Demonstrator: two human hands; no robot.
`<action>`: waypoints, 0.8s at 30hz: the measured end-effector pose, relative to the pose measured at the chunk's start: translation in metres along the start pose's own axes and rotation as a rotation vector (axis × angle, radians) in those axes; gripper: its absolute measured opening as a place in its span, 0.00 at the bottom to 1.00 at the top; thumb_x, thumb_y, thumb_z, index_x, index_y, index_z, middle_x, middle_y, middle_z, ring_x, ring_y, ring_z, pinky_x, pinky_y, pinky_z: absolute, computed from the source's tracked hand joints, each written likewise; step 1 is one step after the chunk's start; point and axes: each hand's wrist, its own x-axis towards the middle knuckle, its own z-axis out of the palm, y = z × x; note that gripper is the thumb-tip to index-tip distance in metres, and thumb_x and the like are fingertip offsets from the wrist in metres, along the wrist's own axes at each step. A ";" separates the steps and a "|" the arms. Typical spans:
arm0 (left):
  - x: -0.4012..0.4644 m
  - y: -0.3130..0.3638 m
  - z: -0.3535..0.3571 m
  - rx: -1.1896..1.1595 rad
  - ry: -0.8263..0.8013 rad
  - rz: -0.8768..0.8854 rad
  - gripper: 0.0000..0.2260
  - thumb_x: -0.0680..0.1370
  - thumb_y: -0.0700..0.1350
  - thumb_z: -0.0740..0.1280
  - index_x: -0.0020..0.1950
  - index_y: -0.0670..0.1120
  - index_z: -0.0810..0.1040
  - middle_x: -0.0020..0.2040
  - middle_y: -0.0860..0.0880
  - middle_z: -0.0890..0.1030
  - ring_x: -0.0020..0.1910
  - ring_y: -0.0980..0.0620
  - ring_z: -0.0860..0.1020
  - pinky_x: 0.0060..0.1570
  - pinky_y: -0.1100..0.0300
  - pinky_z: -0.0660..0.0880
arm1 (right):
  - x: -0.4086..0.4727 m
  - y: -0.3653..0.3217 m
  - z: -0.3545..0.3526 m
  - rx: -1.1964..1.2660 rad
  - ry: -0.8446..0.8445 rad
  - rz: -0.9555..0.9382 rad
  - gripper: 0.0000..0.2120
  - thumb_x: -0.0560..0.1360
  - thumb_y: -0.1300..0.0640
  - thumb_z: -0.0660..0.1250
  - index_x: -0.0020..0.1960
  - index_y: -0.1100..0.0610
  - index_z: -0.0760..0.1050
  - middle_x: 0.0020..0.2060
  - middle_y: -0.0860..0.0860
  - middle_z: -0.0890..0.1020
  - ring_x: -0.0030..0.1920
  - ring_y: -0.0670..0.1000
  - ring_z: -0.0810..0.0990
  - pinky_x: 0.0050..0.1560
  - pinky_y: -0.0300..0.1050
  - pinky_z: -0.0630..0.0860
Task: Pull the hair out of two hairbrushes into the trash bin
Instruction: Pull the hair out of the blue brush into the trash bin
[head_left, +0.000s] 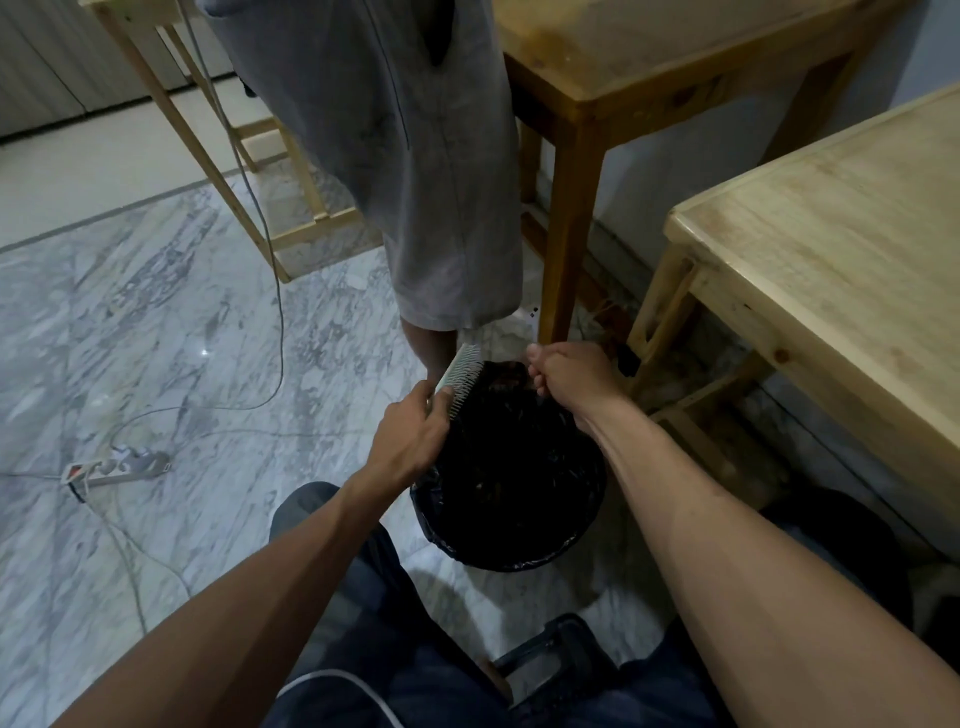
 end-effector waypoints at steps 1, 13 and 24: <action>0.000 0.000 -0.001 -0.026 0.004 -0.010 0.18 0.86 0.58 0.55 0.51 0.46 0.75 0.44 0.43 0.83 0.43 0.43 0.81 0.38 0.52 0.69 | 0.001 0.000 -0.005 0.035 0.013 0.007 0.11 0.81 0.56 0.68 0.42 0.60 0.82 0.33 0.51 0.80 0.33 0.47 0.76 0.37 0.41 0.76; -0.007 0.027 -0.022 -0.411 -0.189 0.059 0.23 0.87 0.53 0.55 0.43 0.40 0.76 0.32 0.40 0.80 0.25 0.47 0.75 0.25 0.56 0.70 | -0.012 0.019 0.019 -0.009 -0.482 -0.082 0.06 0.77 0.67 0.70 0.50 0.58 0.83 0.38 0.52 0.86 0.34 0.47 0.83 0.36 0.38 0.79; 0.002 -0.001 -0.021 -0.028 -0.026 -0.003 0.19 0.86 0.60 0.57 0.57 0.45 0.77 0.46 0.43 0.86 0.38 0.47 0.79 0.41 0.51 0.74 | -0.021 0.004 0.005 0.044 -0.171 -0.266 0.09 0.80 0.58 0.70 0.42 0.52 0.85 0.31 0.50 0.81 0.30 0.47 0.75 0.36 0.42 0.74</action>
